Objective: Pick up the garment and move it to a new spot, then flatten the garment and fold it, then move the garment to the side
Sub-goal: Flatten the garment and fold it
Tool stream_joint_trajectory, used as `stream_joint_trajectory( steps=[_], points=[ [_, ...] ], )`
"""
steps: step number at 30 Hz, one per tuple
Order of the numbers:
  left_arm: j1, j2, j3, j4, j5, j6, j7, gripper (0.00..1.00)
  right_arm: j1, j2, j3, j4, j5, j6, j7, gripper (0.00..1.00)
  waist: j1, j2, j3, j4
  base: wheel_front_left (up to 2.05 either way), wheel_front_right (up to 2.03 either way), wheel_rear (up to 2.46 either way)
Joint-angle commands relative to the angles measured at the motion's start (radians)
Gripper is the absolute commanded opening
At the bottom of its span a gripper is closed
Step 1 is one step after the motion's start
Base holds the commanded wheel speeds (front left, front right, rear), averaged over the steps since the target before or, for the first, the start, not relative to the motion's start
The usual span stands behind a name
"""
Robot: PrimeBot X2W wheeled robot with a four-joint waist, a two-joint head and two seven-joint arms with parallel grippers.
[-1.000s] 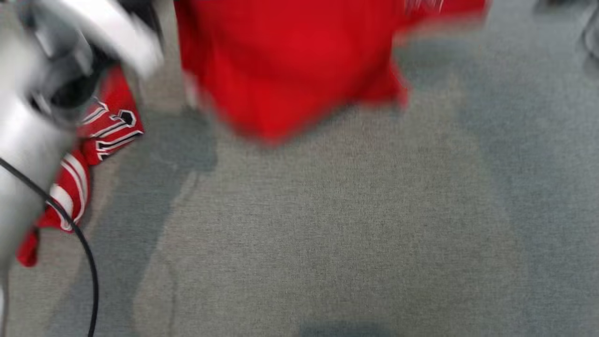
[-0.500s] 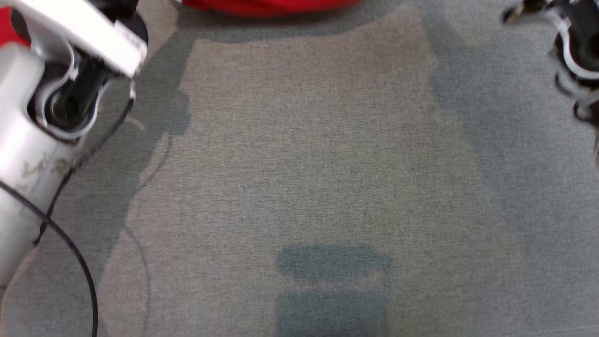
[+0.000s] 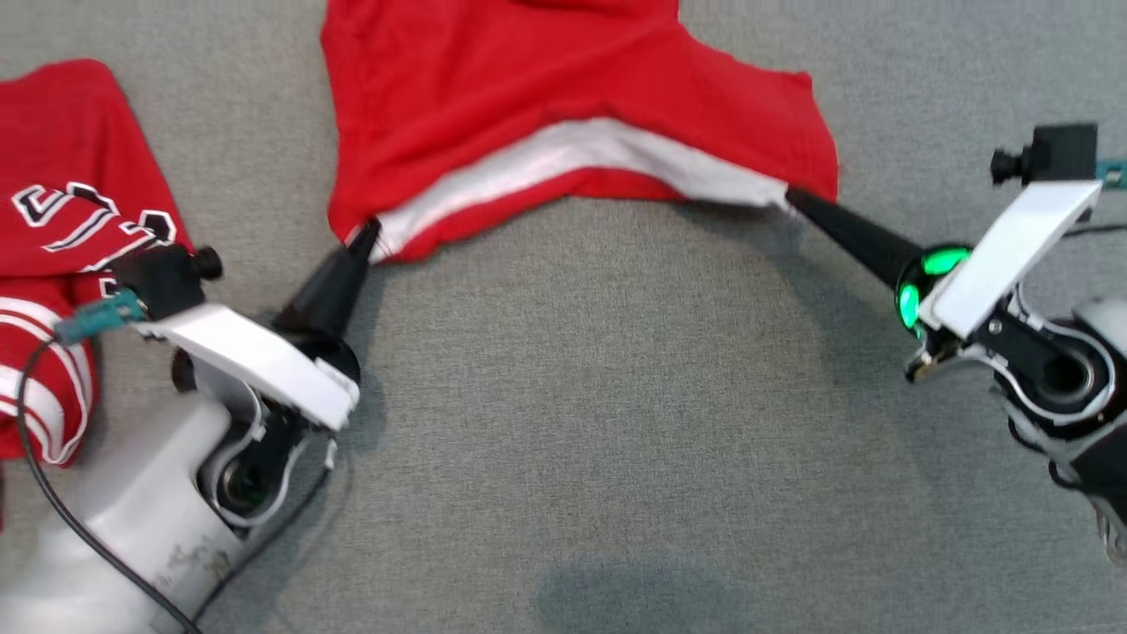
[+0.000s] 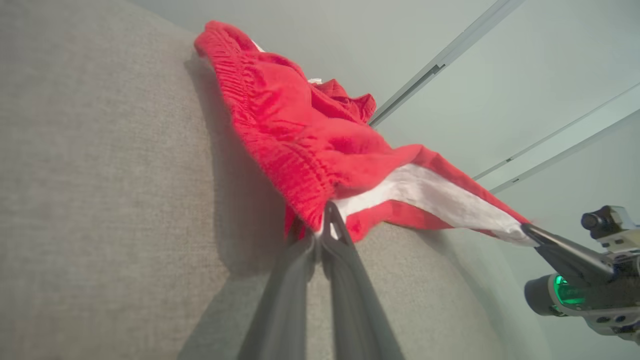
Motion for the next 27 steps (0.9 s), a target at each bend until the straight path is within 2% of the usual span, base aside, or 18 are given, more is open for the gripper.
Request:
stream_joint_trajectory(
  steps=[1, 7, 14, 21, 27],
  points=[
    [0.011, 0.027, 0.031, -0.020, 0.002, -0.001, -0.010, 0.00, 0.045, -0.016, -0.008, -0.020, 0.008, 0.005, 0.003, 0.00, -0.0001, 0.0000, -0.040, 0.017, 0.00, 0.00, 0.00],
    [0.117, 0.014, -0.013, -0.020, 0.029, -0.001, -0.013, 0.00, 0.158, -0.010, -0.027, -0.015, 0.017, 0.005, 0.039, 0.00, -0.0001, 0.0000, -0.142, 0.027, 0.00, 0.00, 0.00],
    [0.227, 0.017, -0.064, -0.029, 0.011, -0.001, -0.013, 0.00, 0.268, 0.003, -0.026, 0.004, -0.004, 0.005, 0.068, 0.00, -0.0001, 0.0000, -0.256, 0.026, 0.00, 0.00, 0.00],
    [0.264, 0.073, -0.144, -0.067, -0.023, -0.001, -0.008, 0.00, 0.325, -0.008, -0.047, 0.032, -0.043, 0.005, 0.058, 0.00, -0.0001, 0.0000, -0.294, 0.026, 0.00, 0.00, 0.00],
    [0.280, 0.141, -0.206, -0.114, -0.065, -0.001, 0.045, 0.00, 0.347, -0.015, -0.059, 0.062, -0.068, 0.005, 0.057, 0.00, -0.0001, 0.0000, -0.300, 0.031, 0.00, 0.00, 0.00]
  ],
)
